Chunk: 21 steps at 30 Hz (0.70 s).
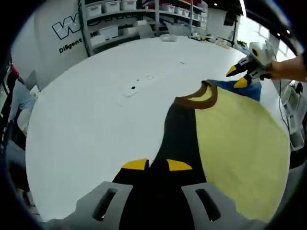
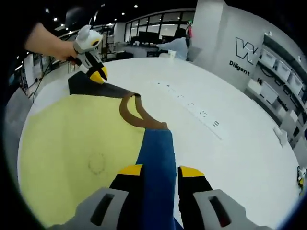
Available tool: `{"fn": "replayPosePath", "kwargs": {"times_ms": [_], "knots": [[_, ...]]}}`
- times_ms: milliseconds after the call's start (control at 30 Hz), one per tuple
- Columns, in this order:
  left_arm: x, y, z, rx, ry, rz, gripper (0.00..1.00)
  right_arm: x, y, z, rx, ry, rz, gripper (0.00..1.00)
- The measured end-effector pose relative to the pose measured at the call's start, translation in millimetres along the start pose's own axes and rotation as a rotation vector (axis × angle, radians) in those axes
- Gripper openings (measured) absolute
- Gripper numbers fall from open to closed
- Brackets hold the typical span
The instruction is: Fold the garment on the visible template until the final outline fits inside the template.
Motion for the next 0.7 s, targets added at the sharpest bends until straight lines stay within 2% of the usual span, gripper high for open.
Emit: {"fn": "replayPosePath", "kwargs": {"times_ms": [133, 167, 200, 233, 333, 467, 533, 667, 700], "knots": [[-9, 27.8, 14.3, -0.016, -0.047, 0.065, 0.24, -6, 17.4, -3, 0.0, 0.022, 0.043, 0.2], [-12, 27.4, 15.3, -0.047, -0.048, 0.013, 0.25, -7, 22.1, -5, 0.006, 0.031, 0.057, 0.2], [-17, 31.5, 17.7, -0.069, -0.053, 0.015, 0.28, -8, 25.1, -6, 0.001, 0.04, 0.069, 0.18], [-23, 36.2, 19.7, -0.104, -0.074, 0.023, 0.28, -9, 25.1, -7, 0.022, 0.058, 0.035, 0.18], [-34, 43.2, 16.6, -0.126, -0.096, 0.028, 0.23, -11, 28.8, -9, 0.045, 0.073, 0.041, 0.18], [-45, 54.0, 11.4, -0.154, -0.124, -0.001, 0.21, -11, 29.1, -11, 0.061, 0.095, 0.04, 0.17], [-51, 59.9, 11.2, -0.21, -0.132, 0.001, 0.2, -12, 29.1, -13, 0.044, 0.113, 0.046, 0.16], [-68, 72.3, 13.4, -0.222, -0.161, 0.007, 0.18, -13, 28.6, -16, 0.037, 0.131, 0.064, 0.19], [-74, 70.3, 18.9, -0.229, -0.2, -0.055, 0.18, -15, 28.3, -15, 0.031, 0.127, 0.063, 0.19]]}}
Point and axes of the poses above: the point that each gripper's makers call its tool centre point, and the gripper's own axes: x roughly forward along the fingers, z roughly to its left, y roughly out of its underside, the point moved 8 cm from there along -x, roughly backward along the fingers, and after that the axes turned 3 degrees about -z, right-handed, at the moved point
